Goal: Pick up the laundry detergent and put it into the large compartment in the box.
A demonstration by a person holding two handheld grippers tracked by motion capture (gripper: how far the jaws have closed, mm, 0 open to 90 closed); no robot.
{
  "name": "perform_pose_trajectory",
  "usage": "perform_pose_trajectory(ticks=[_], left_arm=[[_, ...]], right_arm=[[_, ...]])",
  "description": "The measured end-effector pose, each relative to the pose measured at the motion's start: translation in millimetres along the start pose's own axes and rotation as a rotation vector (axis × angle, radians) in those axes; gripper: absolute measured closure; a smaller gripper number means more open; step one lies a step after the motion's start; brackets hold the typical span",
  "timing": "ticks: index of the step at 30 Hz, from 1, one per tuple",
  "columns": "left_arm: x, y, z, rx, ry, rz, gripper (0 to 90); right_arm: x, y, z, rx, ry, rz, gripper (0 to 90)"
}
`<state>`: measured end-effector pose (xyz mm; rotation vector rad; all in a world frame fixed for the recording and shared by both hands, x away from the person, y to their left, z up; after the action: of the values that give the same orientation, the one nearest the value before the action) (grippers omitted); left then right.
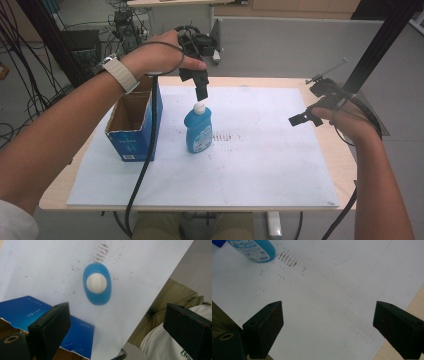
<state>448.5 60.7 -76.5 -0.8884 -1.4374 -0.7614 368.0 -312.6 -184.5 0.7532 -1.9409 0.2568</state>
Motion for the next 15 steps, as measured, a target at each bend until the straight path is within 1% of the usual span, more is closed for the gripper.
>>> perform_pose_trajectory(ticks=[8, 12, 15], left_arm=[[-10.9, 6.6, -3.7, -0.005, 0.009, 0.006, 7.0], [-20.4, 8.2, -6.9, 0.009, 0.025, -0.004, 7.0], [-25.7, 9.2, -7.8, 0.014, 0.021, -0.002, 7.0]], right_arm=[[-0.4, -0.6, -0.9, 0.002, 0.003, -0.002, 9.3], [-1.6, -0.6, -1.6, -0.001, 0.004, -0.004, 9.3], [-2.8, -0.4, -2.3, -0.001, 0.005, -0.006, 9.3]])
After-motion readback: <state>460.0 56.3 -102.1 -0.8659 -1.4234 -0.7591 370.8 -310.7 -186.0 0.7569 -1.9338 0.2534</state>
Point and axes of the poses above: each handheld gripper's, and its own axes: x roughly backward along the jaws, z roughly out of its underside, y roughly to its left, the point moved 7 cm from there along -x, roughly forward along the jaws, and after that the axes turned 2 degrees about -z, right-handed, at the moved point
